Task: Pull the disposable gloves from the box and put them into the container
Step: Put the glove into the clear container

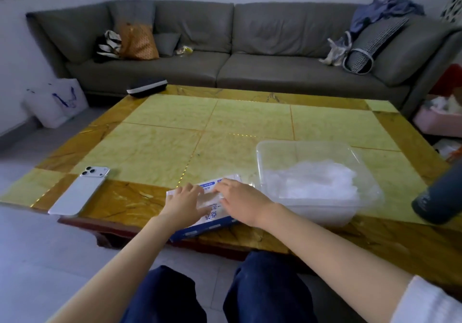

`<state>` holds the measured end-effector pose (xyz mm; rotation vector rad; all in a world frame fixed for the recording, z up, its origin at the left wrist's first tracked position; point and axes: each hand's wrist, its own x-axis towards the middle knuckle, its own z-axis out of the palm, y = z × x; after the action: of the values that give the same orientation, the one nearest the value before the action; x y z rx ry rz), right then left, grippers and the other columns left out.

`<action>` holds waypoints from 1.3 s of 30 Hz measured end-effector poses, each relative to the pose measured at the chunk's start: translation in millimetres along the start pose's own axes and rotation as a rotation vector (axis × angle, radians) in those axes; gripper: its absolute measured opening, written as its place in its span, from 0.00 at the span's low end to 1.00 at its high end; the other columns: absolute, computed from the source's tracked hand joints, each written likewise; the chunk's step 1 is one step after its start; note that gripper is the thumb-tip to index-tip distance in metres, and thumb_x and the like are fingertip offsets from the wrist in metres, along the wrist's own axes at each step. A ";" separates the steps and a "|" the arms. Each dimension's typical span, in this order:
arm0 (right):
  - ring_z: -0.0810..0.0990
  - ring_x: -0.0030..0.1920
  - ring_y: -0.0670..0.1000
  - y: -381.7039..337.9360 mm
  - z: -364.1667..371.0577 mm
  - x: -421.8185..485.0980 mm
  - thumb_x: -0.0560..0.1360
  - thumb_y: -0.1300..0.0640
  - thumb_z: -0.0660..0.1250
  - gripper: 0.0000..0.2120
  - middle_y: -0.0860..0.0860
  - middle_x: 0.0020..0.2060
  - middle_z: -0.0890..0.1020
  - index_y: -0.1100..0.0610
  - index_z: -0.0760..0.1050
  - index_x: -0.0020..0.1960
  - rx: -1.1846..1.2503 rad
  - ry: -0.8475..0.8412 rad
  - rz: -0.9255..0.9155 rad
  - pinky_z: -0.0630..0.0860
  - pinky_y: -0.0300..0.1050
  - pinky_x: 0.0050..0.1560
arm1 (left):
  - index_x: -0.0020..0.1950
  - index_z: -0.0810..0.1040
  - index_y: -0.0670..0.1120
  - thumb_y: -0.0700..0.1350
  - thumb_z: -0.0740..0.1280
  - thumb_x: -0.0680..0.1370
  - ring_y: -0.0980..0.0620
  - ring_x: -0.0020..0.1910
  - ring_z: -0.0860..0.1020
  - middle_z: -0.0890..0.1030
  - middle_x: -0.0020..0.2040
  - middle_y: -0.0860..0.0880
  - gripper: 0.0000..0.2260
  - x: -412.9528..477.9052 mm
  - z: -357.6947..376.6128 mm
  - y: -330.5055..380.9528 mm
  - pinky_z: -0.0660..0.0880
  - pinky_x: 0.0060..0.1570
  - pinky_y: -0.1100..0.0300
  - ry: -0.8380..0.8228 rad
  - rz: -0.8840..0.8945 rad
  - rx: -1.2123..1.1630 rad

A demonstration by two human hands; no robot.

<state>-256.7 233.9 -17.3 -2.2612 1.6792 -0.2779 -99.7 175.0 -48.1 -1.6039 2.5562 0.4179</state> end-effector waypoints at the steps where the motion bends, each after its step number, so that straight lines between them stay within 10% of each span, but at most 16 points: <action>1: 0.72 0.63 0.53 -2.8 8.1 5.7 0.79 0.65 0.55 0.17 0.53 0.64 0.72 0.59 0.69 0.67 0.027 -0.033 0.035 0.70 0.49 0.62 | 0.72 0.63 0.51 0.59 0.63 0.76 0.46 0.69 0.64 0.64 0.70 0.49 0.26 -2.6 3.6 -3.7 0.62 0.66 0.49 0.000 -0.009 -0.039; 16: 0.73 0.41 0.54 -19.5 48.4 60.2 0.76 0.66 0.59 0.07 0.56 0.45 0.79 0.61 0.76 0.48 -0.148 -0.086 0.253 0.67 0.44 0.40 | 0.71 0.65 0.52 0.54 0.66 0.76 0.51 0.71 0.61 0.64 0.72 0.53 0.25 -12.1 33.3 -21.9 0.57 0.67 0.55 0.186 0.010 -0.242; 25: 0.73 0.54 0.58 -16.4 52.0 50.9 0.80 0.63 0.54 0.10 0.60 0.55 0.72 0.65 0.71 0.57 0.071 0.086 0.272 0.68 0.46 0.50 | 0.73 0.62 0.50 0.55 0.66 0.76 0.51 0.73 0.59 0.62 0.74 0.53 0.28 -12.6 35.7 -24.0 0.54 0.70 0.56 0.193 0.013 -0.275; 31: 0.68 0.42 0.49 -7.0 43.0 44.1 0.82 0.59 0.51 0.06 0.55 0.49 0.70 0.58 0.65 0.49 0.338 0.326 0.397 0.63 0.37 0.43 | 0.73 0.62 0.51 0.56 0.67 0.75 0.51 0.73 0.59 0.62 0.74 0.53 0.29 -12.5 37.5 -25.2 0.54 0.70 0.56 0.199 0.016 -0.307; 36: 0.74 0.53 0.49 -4.0 42.9 43.6 0.80 0.53 0.60 0.15 0.50 0.55 0.72 0.61 0.67 0.61 0.415 0.208 0.377 0.71 0.44 0.55 | 0.73 0.62 0.50 0.56 0.67 0.75 0.50 0.73 0.59 0.62 0.74 0.52 0.29 -12.3 38.0 -24.9 0.54 0.70 0.55 0.192 0.013 -0.298; 39: 0.77 0.45 0.51 -3.9 40.0 42.2 0.78 0.57 0.65 0.08 0.50 0.44 0.78 0.63 0.75 0.51 0.332 0.166 0.324 0.75 0.46 0.51 | 0.73 0.62 0.51 0.56 0.67 0.75 0.51 0.73 0.59 0.62 0.73 0.52 0.29 -12.1 37.6 -24.7 0.55 0.70 0.55 0.186 0.010 -0.294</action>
<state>-227.4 199.9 -54.4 -1.7386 1.8860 -0.6276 -74.6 186.0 -85.9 -1.8026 2.7447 0.7069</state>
